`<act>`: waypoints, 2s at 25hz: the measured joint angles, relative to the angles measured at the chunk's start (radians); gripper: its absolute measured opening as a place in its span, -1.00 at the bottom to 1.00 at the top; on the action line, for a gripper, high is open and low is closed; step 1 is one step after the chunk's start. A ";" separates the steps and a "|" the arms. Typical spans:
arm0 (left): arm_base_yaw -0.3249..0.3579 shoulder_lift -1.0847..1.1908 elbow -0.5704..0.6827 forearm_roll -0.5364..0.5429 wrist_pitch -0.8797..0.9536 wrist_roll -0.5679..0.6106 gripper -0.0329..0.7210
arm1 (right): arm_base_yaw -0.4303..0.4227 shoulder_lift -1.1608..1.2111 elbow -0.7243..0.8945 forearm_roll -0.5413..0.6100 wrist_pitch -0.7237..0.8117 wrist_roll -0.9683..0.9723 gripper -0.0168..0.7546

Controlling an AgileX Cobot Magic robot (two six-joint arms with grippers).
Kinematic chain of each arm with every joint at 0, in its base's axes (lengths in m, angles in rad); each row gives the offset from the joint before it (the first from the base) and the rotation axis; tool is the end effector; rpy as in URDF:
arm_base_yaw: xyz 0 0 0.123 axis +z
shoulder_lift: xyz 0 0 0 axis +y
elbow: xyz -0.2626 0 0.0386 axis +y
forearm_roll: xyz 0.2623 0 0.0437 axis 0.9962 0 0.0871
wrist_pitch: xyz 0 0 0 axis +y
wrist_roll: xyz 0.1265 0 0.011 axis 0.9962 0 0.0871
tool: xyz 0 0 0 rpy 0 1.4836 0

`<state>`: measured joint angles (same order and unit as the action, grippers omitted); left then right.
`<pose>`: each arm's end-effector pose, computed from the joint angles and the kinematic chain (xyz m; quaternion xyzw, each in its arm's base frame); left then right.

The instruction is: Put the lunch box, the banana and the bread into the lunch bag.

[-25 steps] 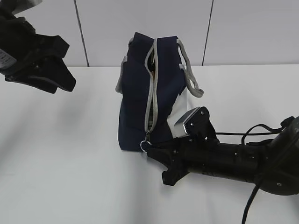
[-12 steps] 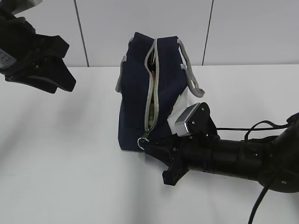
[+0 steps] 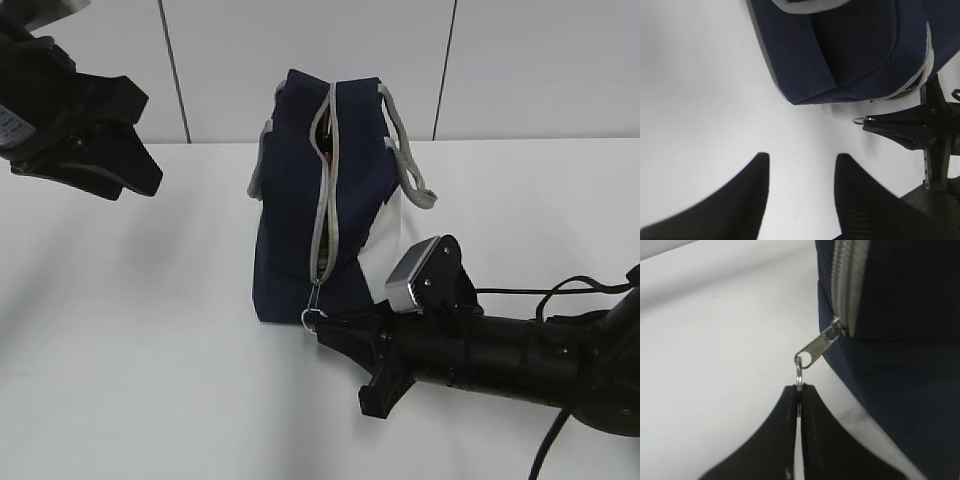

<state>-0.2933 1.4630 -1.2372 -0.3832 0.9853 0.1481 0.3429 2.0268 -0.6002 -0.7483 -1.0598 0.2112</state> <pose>0.3058 -0.1337 0.2652 0.1438 0.9488 -0.1934 0.2040 0.2803 0.1800 0.0466 -0.3828 0.7199 0.2947 0.4985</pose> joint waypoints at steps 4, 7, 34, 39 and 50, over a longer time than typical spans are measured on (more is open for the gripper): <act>0.000 0.000 0.000 0.000 0.000 0.000 -0.07 | -0.009 -0.002 0.003 0.010 -0.026 -0.011 -1.00; 0.000 0.000 0.000 0.000 0.000 0.000 -0.07 | -0.034 -0.006 0.003 -0.002 -0.057 -0.011 -1.00; 0.000 0.000 0.073 -0.029 -0.122 0.046 -0.19 | -0.162 -0.263 -0.278 -0.593 0.032 0.470 -1.00; 0.000 0.000 0.103 -0.098 -0.158 0.108 -0.22 | -0.162 -0.291 -0.385 -0.730 0.061 0.657 -1.00; 0.000 0.000 0.104 -0.216 -0.185 0.248 -0.23 | -0.177 -0.291 -0.579 -0.833 0.083 0.883 -1.00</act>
<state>-0.2933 1.4630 -1.1334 -0.5990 0.8000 0.3966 0.1655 1.7357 -1.1787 -1.5811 -0.9772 1.0941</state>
